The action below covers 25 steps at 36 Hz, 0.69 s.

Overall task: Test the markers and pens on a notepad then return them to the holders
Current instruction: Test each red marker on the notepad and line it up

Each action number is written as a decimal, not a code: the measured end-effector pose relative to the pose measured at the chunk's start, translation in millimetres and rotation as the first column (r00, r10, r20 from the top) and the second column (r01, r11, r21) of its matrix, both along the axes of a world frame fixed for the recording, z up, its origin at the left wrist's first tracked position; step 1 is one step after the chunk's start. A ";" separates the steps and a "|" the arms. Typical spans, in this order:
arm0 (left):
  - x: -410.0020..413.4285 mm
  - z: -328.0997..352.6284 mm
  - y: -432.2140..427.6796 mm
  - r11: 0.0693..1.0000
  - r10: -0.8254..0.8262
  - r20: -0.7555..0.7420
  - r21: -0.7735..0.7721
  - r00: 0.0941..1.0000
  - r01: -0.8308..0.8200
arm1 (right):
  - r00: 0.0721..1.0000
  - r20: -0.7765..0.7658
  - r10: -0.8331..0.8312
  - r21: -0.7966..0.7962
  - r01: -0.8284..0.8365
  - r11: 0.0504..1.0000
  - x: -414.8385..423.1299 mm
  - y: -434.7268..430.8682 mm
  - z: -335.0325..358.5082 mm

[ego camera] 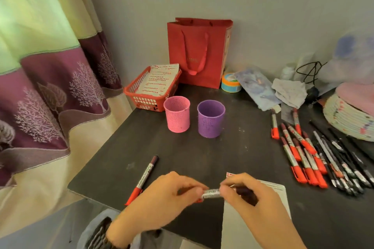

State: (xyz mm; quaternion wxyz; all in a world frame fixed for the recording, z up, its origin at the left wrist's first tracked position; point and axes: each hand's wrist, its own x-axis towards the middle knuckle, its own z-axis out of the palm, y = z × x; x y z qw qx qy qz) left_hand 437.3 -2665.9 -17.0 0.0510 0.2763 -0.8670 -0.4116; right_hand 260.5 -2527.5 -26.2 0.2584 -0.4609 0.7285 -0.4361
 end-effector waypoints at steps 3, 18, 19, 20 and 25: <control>28.8 -4.6 -4.1 1.000 0.009 0.073 0.010 0.997 -0.010 | 0.996 -0.052 0.066 0.011 -0.066 0.998 13.3 -13.7 -4.1; 100.2 -63.4 -48.9 0.591 0.788 0.000 -0.281 0.616 -0.756 | 0.771 -0.636 0.015 0.130 0.089 0.988 24.5 -24.5 -54.9; 97.3 -67.3 -48.3 0.585 0.792 0.011 -0.302 0.611 -0.753 | 0.757 -0.652 0.042 0.175 0.097 0.980 22.7 -25.3 -57.6; 94.6 -70.2 -47.1 0.581 0.793 0.017 -0.321 0.609 -0.748 | 0.739 -0.672 0.048 0.205 0.124 0.971 20.5 -25.8 -59.7; 88.4 -75.5 -37.3 0.558 0.806 0.037 -0.385 0.591 -0.736 | 0.707 -0.673 0.218 0.475 0.188 0.860 24.3 -32.4 -48.3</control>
